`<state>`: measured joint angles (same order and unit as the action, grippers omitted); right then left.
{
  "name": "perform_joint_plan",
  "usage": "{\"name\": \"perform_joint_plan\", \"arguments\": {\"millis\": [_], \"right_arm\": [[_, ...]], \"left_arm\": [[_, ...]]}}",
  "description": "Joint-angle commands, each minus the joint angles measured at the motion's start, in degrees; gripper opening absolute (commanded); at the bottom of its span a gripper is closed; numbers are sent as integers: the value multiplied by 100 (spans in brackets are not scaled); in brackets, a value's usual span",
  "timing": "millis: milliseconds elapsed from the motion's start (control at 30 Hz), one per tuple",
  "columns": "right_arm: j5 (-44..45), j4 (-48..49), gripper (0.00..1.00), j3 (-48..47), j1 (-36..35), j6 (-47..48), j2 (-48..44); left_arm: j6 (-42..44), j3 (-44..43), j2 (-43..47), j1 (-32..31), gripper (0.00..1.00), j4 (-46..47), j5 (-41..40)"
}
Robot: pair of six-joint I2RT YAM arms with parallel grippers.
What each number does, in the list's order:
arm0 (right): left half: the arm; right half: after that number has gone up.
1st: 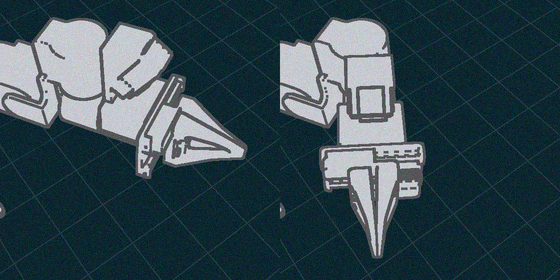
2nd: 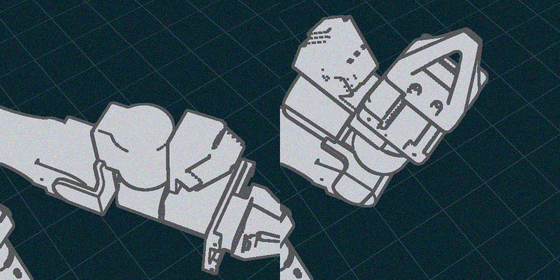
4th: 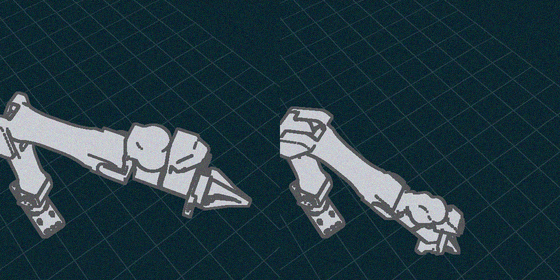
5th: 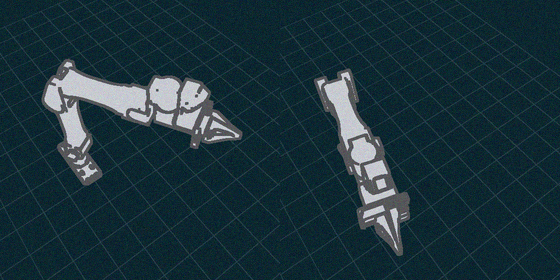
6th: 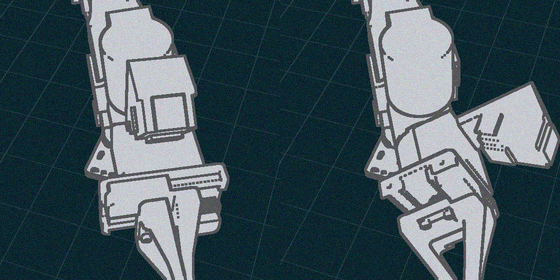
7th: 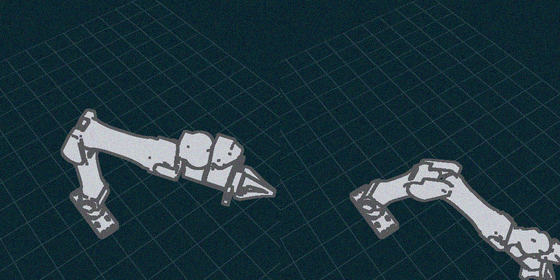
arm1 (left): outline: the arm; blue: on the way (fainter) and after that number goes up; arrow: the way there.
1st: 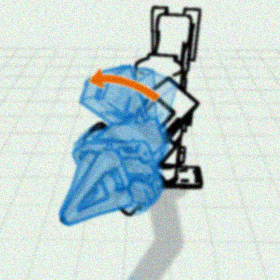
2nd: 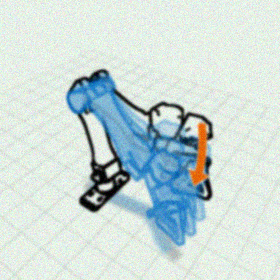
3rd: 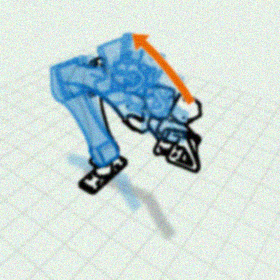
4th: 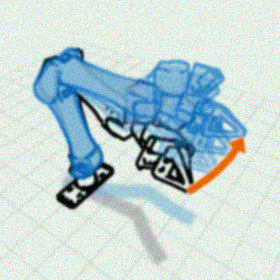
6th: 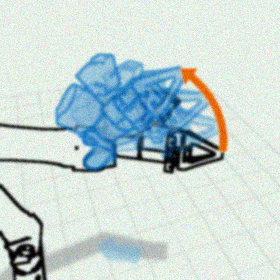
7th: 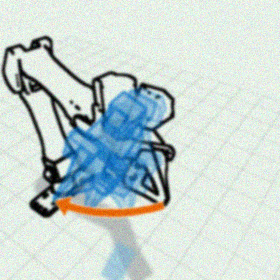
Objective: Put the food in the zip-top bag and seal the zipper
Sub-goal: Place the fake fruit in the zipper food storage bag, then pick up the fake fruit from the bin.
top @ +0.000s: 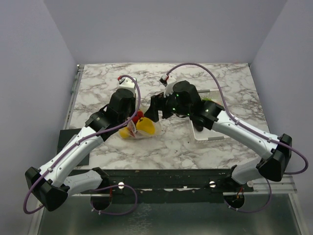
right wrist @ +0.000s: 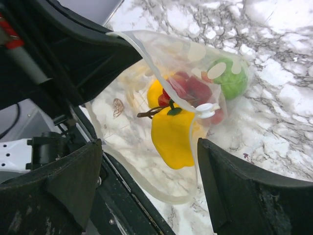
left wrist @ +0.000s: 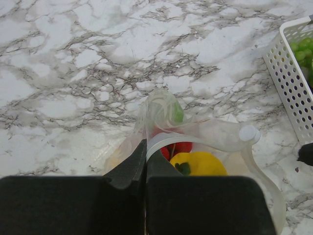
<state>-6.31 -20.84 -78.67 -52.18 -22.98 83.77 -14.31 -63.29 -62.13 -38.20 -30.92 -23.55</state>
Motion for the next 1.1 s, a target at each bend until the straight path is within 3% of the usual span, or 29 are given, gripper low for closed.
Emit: {"name": "perform_joint_plan", "arguments": {"millis": [0, 733, 867, 1067], "right_arm": [[499, -96, 83, 91, -44, 85, -523], [4391, -2213, 85, 709, 93, -58, -1658], [4495, -2260, 85, 1017, 449, -167, -1699], [3829, -1955, 82, 1453, 1153, -370, -1662]], "left_arm": [[-14, 25, 111, 34, 0, 227, 57], [-22, 34, 87, 31, 0, 240, 130], [-23, 36, 100, 36, 0, 235, 142], [-26, 62, 113, 37, 0, 235, 126]]}}
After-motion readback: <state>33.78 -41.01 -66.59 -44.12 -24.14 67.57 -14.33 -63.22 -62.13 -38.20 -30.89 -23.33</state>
